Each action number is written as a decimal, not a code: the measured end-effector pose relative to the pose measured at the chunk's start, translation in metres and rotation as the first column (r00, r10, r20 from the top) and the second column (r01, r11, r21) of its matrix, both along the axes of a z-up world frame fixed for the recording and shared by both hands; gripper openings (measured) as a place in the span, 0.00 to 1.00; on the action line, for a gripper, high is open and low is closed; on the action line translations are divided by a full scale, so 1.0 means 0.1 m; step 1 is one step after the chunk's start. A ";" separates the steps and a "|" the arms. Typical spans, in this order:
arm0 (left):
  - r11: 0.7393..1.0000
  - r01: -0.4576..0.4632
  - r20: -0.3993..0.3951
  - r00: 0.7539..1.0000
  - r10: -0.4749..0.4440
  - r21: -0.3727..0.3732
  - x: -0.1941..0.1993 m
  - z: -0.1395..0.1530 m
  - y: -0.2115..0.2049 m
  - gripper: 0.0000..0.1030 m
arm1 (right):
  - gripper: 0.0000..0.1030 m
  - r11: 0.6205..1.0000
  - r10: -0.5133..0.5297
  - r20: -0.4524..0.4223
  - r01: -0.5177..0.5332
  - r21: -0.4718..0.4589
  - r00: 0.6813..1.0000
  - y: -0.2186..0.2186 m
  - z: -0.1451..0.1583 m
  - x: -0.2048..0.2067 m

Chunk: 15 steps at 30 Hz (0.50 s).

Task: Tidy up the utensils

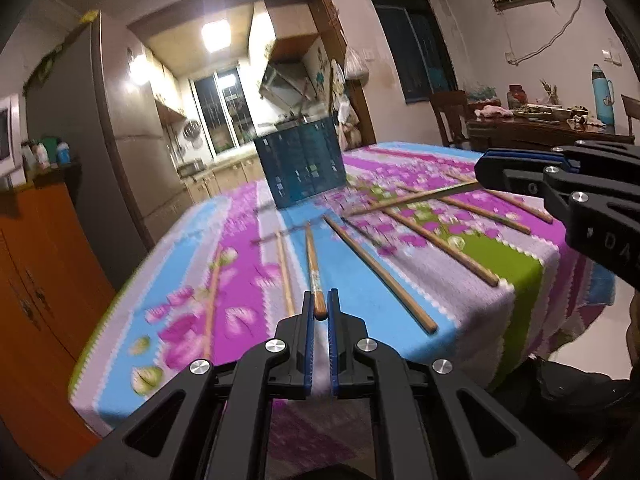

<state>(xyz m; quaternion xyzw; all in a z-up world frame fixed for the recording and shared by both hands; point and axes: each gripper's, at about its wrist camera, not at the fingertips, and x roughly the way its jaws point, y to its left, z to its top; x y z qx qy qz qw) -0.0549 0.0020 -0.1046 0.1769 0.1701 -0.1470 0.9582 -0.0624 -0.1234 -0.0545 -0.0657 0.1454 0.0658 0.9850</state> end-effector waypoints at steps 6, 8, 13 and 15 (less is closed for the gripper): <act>1.000 0.006 0.098 0.995 -0.006 -0.006 0.06 0.27 -0.03 0.07 | 0.04 1.000 0.003 0.079 -0.003 0.001 0.997 -0.05 0.24 0.08; 1.000 0.012 0.128 0.992 -0.011 -0.007 0.09 0.36 -0.06 0.07 | 0.04 1.000 0.006 0.106 -0.006 -0.004 0.994 -0.06 0.33 0.12; 0.999 0.031 0.179 0.983 -0.028 -0.014 0.20 0.53 -0.13 0.07 | 0.04 1.000 0.021 0.139 -0.020 -0.007 0.990 -0.10 0.46 0.26; 0.999 0.039 0.195 0.980 -0.034 -0.025 0.25 0.60 -0.15 0.07 | 0.04 1.000 0.027 0.149 -0.025 -0.013 0.988 -0.12 0.51 0.31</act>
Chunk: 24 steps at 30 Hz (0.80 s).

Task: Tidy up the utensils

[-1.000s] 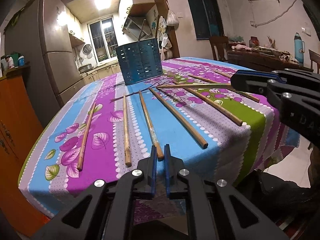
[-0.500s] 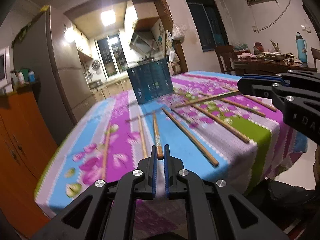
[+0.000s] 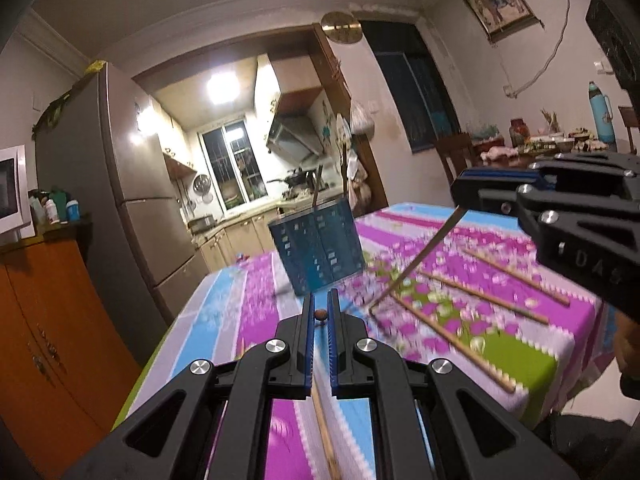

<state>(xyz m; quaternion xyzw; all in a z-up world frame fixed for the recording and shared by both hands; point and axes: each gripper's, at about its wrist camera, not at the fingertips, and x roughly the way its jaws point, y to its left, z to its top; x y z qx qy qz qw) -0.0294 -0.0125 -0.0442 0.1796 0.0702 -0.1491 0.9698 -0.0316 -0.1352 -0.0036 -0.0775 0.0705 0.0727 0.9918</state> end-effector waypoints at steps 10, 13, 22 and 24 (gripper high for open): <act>0.998 0.019 0.035 0.999 -0.017 -0.061 0.35 0.33 0.03 0.07 | 0.04 0.999 0.014 0.029 -0.015 0.035 0.999 -0.22 0.34 0.36; 0.995 0.031 0.004 1.000 -0.031 -0.099 0.51 0.44 0.07 0.07 | 0.04 0.998 0.027 0.024 -0.028 0.055 0.999 -0.29 0.42 0.47; 0.986 0.041 -0.044 0.998 -0.049 -0.165 0.96 0.69 0.17 0.07 | 0.04 0.992 0.076 -0.002 -0.075 0.098 0.997 -0.38 0.63 0.82; 0.983 0.042 -0.043 0.998 -0.051 -0.178 1.05 0.77 0.19 0.07 | 0.04 0.991 0.082 -0.005 -0.081 0.104 0.997 -0.39 0.66 0.89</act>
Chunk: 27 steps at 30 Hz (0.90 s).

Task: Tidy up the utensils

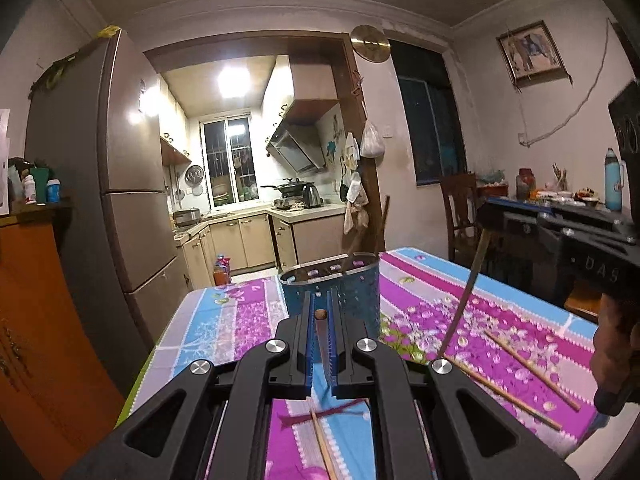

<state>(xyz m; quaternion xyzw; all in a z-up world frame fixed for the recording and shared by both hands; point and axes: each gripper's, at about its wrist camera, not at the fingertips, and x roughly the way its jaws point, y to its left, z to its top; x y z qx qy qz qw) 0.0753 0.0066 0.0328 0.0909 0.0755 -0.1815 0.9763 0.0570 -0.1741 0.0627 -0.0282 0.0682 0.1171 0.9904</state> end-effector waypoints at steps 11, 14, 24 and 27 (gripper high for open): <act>0.999 0.036 0.040 0.999 -0.035 -0.024 0.27 0.42 0.03 0.07 | 0.04 0.998 0.049 -0.016 -0.048 0.044 0.999 -0.04 0.20 0.31; 0.998 0.054 0.045 0.998 -0.052 -0.032 0.31 0.49 0.01 0.07 | 0.04 0.997 0.061 -0.023 -0.059 0.057 0.998 -0.06 0.23 0.35; 0.992 0.094 0.020 0.996 -0.092 -0.079 0.38 0.60 -0.01 0.07 | 0.04 0.993 0.087 -0.021 -0.085 0.076 0.996 -0.07 0.37 0.35; 0.990 0.099 0.011 0.995 -0.098 -0.096 0.40 0.62 0.00 0.07 | 0.04 0.993 0.089 -0.017 -0.087 0.074 0.996 -0.06 0.40 0.33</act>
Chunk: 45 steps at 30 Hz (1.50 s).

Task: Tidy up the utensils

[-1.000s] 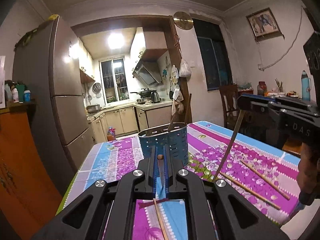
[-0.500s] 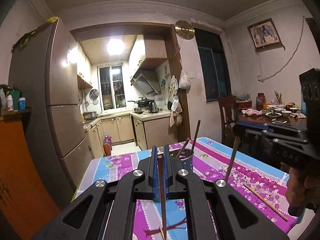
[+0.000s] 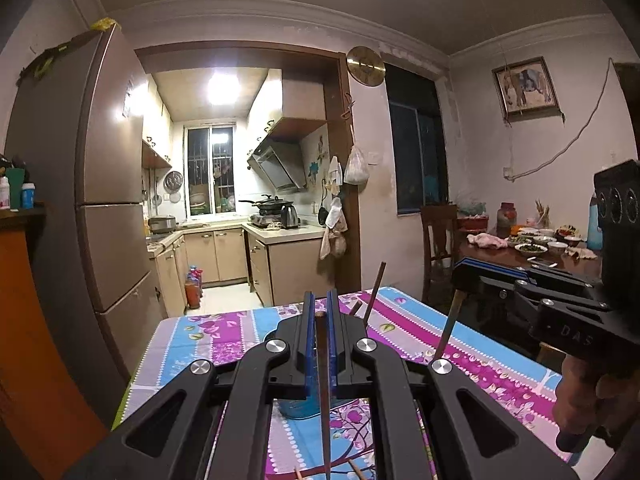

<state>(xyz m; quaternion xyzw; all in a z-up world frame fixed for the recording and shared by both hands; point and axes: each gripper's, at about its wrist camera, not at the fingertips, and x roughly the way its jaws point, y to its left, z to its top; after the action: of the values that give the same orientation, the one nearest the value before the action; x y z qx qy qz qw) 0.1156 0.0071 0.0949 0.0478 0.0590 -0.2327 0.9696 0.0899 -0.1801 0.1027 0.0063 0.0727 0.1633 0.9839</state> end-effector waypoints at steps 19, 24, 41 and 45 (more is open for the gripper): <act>0.998 -0.031 0.136 0.990 0.037 -0.049 0.53 0.89 -0.05 0.07 | 0.04 0.996 -0.086 0.122 0.081 0.042 0.989 -0.24 0.86 0.38; 0.997 -0.049 0.181 0.982 0.060 -0.063 0.84 1.14 -0.17 0.07 | 0.04 0.995 -0.071 0.145 0.061 0.076 0.987 -0.29 1.09 0.73; 0.999 -0.049 0.048 0.998 0.049 -0.002 1.71 0.08 -0.50 0.07 | 0.04 0.978 -0.079 -0.036 0.084 0.190 0.996 -0.33 0.28 1.87; 0.998 -0.058 0.000 0.998 0.058 0.000 1.83 -0.18 -0.46 0.07 | 0.04 0.971 -0.087 -0.101 0.107 0.215 0.991 -0.36 -0.01 1.92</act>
<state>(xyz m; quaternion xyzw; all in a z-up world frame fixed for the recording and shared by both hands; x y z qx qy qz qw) 0.2982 -0.0386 0.0766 0.0460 0.0604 -0.2047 0.9759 0.2820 -0.2160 0.1017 0.1258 0.0984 0.1217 0.9796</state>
